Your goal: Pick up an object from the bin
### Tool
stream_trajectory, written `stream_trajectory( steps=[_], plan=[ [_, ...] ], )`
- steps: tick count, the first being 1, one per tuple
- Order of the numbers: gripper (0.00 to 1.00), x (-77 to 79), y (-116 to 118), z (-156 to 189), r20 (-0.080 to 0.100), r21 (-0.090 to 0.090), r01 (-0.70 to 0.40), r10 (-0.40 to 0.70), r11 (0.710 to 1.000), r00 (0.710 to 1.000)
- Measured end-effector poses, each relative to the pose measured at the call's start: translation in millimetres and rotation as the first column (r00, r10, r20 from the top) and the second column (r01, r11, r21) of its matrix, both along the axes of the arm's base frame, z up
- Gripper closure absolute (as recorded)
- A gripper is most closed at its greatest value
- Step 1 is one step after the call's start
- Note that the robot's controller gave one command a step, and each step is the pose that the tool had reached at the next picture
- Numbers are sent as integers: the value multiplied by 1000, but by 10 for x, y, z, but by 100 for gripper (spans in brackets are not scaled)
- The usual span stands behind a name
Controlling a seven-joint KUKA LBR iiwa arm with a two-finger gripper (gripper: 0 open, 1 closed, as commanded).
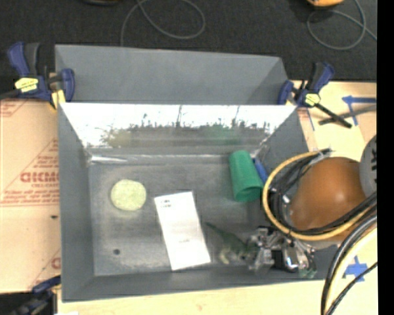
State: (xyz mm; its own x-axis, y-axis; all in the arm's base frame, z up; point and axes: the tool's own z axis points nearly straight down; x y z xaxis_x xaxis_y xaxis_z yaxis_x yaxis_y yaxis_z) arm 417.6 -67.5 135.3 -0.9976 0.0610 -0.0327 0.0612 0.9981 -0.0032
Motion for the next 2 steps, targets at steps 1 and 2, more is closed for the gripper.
stream_trajectory(
  steps=[1,2],
  plan=[
    [100,25,-9,149,-22,3,3,-3,1000,1000],
    [100,131,-29,434,8,-1,6,-6,1000,1000]
  ],
)
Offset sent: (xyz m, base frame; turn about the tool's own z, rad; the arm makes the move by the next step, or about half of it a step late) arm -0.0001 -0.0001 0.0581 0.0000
